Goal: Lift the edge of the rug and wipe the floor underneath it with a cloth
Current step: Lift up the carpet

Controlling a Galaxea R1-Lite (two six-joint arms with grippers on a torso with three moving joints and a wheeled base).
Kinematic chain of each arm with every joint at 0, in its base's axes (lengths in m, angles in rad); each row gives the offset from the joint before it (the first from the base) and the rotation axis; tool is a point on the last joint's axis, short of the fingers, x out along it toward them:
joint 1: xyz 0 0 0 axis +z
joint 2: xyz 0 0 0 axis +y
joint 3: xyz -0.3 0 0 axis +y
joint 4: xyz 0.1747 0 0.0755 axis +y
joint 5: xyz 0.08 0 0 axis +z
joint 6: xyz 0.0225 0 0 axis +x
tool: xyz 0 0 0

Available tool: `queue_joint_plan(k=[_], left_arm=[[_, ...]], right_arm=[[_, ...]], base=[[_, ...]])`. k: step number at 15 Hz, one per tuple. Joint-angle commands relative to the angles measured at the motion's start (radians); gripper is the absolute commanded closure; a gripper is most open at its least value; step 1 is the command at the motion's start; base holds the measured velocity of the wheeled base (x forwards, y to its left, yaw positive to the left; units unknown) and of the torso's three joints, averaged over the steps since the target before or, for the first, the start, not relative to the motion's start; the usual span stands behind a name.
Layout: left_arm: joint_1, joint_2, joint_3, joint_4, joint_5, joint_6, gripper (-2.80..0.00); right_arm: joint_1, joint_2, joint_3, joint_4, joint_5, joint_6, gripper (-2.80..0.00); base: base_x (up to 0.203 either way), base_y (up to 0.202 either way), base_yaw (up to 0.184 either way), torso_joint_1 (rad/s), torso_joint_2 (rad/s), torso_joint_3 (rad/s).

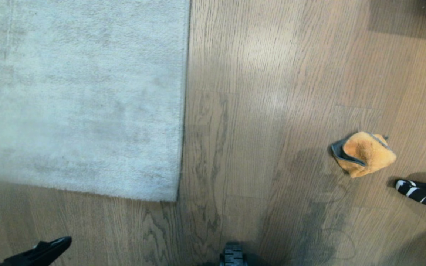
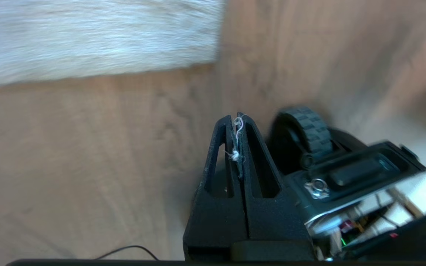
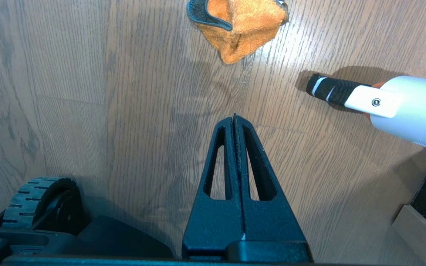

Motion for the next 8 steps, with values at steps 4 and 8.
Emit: queue_joint_plan(k=[4,8], left_arm=[[-0.21,0.728,-0.072,-0.43,0.014,-0.02,0.0],[-0.392,0.965,-0.295,-0.514,0.107,-0.057,0.0]], right_arm=[[0.0,0.0,0.0,-0.001,0.0,-0.001,0.0],[0.0,0.001,0.0,-0.001,0.0,-0.001,0.0]], base=[[0.0,0.0,0.0,0.0,0.0,0.0],[0.0,0.0,0.0,0.0,0.0,0.0]])
